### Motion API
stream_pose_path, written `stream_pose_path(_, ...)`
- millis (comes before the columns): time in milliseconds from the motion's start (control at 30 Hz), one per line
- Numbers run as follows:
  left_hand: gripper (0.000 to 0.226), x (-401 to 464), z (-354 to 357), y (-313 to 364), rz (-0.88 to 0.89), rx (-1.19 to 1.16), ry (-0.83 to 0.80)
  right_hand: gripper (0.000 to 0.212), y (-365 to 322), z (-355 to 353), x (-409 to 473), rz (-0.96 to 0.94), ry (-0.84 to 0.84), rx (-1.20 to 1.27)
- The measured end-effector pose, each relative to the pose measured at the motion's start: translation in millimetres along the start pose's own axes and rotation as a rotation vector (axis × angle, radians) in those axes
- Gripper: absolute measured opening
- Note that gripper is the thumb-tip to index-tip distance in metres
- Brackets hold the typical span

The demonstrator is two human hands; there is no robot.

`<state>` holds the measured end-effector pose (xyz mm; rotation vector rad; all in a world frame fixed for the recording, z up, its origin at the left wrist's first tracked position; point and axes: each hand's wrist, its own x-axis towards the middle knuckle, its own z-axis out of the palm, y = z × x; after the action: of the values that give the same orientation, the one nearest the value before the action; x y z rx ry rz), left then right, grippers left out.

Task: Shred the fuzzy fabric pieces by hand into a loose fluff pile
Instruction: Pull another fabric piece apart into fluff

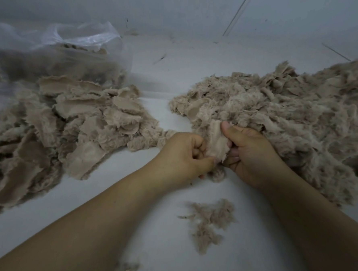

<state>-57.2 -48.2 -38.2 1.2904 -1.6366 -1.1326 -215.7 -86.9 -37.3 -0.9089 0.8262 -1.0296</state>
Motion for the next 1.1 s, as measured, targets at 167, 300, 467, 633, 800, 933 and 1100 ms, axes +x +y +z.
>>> stream_pose_path(167,0.018,2.5,1.8,-2.8,0.057,-0.146,0.083,0.03,-1.2,-2.0,-1.0,-0.018,-0.093,-0.034)
stream_pose_path(300,0.018,1.8,4.7,-4.6,0.098,-0.152,0.134,0.021,0.6,-3.0,0.1,-0.01,-0.112,-0.057)
stream_pose_path(467,0.026,-2.2,-2.5,3.6,0.199,-0.242,0.134,0.027,-0.1,-2.4,0.5,-0.004,-0.107,0.017)
stream_pose_path(633,0.029,-10.5,-1.8,7.8,0.214,-0.255,-0.118,0.033,0.4,-2.2,2.0,-0.012,-0.033,0.024)
stream_pose_path(800,0.026,-7.1,5.2,2.6,0.23,-0.104,0.196,0.021,-0.8,-0.7,-2.5,-0.024,-0.087,-0.108)
stream_pose_path(933,0.027,-1.3,3.7,-1.6,0.23,0.084,0.315,0.019,-0.2,-2.0,-2.6,-0.02,-0.111,-0.157)
stream_pose_path(1100,0.012,3.2,-6.1,-2.4,0.27,-0.053,0.664,0.025,-0.4,-1.4,-0.1,-0.004,-0.109,-0.088)
